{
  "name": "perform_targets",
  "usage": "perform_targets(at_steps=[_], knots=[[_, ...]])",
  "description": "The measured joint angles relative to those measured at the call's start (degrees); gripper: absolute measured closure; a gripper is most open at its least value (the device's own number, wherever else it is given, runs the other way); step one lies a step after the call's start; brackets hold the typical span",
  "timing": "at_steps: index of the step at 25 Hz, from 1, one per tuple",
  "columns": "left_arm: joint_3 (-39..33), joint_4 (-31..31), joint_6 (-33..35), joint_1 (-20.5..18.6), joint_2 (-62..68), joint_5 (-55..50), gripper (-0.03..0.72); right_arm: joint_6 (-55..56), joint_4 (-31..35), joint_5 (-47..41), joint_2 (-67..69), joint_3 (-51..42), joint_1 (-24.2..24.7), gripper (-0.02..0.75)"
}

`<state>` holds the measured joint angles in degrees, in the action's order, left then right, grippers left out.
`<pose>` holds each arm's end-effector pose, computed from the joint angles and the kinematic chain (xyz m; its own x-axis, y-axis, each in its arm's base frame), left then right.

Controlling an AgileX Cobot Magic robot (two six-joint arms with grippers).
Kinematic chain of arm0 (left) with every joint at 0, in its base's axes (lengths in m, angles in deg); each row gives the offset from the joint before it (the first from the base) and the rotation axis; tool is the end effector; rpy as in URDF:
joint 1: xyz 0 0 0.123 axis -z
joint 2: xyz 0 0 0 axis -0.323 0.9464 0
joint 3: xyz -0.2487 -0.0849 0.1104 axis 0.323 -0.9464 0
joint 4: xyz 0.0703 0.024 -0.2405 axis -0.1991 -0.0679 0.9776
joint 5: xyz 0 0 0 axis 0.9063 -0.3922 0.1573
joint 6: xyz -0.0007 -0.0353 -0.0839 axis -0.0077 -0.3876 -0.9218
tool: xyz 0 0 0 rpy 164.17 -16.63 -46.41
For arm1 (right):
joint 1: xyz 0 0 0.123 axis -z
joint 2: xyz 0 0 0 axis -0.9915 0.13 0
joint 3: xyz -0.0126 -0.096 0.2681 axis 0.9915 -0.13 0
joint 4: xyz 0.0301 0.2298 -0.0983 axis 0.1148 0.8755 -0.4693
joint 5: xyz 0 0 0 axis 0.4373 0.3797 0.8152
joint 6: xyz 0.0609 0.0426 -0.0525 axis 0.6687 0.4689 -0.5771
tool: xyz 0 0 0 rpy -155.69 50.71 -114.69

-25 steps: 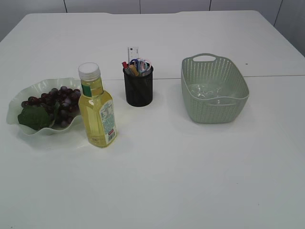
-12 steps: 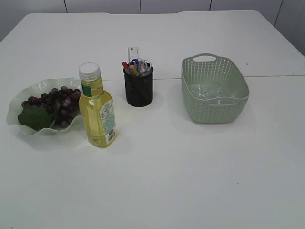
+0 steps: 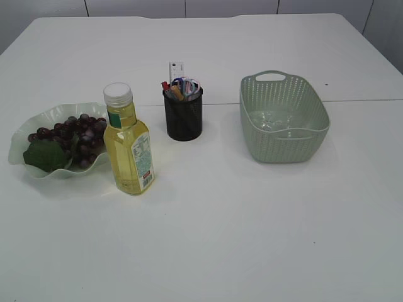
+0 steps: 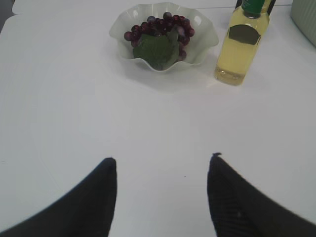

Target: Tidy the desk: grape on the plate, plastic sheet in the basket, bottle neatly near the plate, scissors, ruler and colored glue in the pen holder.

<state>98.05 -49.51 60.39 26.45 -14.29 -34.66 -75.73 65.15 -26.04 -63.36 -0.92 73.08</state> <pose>-0.0081 0.0026 0.2807 -0.4943 -0.0301 -0.8687 0.0706 0.9947 -0.0746 -0.0111 -0.0052 0.2680 -0.5223 -0.1189 -0.8445 -0.1505 0.9875 -0.0460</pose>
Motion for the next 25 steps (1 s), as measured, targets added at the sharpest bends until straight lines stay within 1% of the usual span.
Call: perform_targets(at_steps=[14, 20, 25], knots=[[-0.09, 0.0, 0.17, 0.0, 0.0, 0.64, 0.256, -0.13, -0.04, 0.21, 0.0, -0.13, 0.14, 0.365], [-0.09, 0.0, 0.17, -0.7, 0.0, 0.63, 0.256, -0.17, -0.17, 0.21, 0.0, -0.13, 3.74, 0.365], [-0.09, 0.0, 0.17, -2.25, 0.0, 0.63, 0.256, -0.17, -0.26, 0.21, 0.0, -0.13, 4.63, 0.365]])
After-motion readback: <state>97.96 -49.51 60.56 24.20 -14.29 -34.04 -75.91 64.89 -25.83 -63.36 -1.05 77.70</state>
